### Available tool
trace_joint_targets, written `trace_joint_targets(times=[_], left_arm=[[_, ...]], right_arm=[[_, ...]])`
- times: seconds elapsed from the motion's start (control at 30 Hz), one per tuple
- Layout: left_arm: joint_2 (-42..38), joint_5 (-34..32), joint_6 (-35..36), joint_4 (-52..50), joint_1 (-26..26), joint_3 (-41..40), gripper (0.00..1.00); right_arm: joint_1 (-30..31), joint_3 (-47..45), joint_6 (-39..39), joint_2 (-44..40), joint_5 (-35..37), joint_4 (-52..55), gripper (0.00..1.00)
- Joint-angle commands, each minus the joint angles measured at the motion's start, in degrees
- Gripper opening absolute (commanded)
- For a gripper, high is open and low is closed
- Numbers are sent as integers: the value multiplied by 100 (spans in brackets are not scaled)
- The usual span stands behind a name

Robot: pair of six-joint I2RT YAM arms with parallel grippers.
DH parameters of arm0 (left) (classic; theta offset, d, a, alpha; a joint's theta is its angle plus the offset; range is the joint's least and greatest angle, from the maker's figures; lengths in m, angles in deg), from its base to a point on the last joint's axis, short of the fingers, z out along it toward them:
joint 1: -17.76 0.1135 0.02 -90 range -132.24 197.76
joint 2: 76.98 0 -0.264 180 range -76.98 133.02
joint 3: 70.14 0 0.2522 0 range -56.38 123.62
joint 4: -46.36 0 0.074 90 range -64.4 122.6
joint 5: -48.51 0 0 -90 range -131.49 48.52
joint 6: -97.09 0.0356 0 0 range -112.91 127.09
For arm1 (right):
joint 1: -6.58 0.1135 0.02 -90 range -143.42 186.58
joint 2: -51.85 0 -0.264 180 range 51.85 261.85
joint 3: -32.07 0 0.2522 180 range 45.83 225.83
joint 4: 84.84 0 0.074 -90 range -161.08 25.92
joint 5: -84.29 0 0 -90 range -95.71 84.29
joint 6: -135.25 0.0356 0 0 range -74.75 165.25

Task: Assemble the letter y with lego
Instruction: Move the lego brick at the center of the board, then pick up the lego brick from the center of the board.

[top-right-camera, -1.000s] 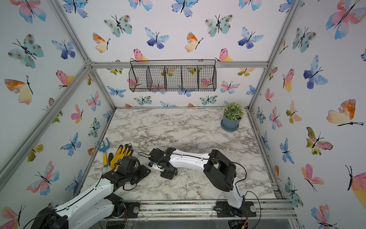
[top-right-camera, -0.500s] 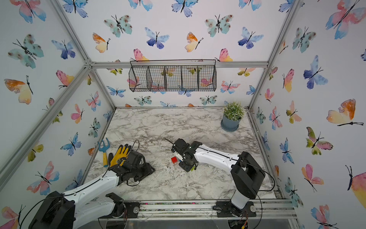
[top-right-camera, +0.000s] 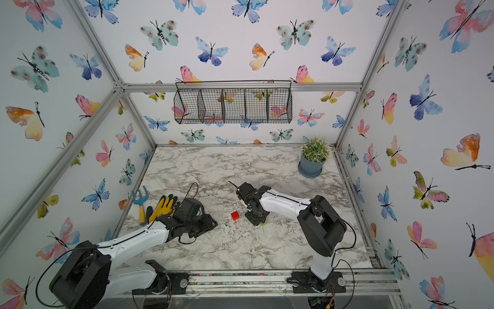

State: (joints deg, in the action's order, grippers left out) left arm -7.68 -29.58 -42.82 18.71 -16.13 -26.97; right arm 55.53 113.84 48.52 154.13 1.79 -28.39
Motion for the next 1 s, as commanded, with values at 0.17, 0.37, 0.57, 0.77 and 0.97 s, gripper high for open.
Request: trace_joint_targets(times=[0.17,0.37,0.57,0.77,0.97], left_arm=[[47,24,65,57,-39,-23,55],[40,5,60,28,-39,-20,55],[5,-27,56,-8,-39,-40,55],[66,-21,60,9,-39,-40,55],[119,-21,68,18,-39,-21,54]], right_arm=[[-15,-188,192,42,34,-174,56],[-7,-231,254,229,-85,-382,55],[-15,-231,258,321,-197,-464,45],[-17,-214,276,293,-153,-413,46],[-19,-149,302,139,-197,-395,48]])
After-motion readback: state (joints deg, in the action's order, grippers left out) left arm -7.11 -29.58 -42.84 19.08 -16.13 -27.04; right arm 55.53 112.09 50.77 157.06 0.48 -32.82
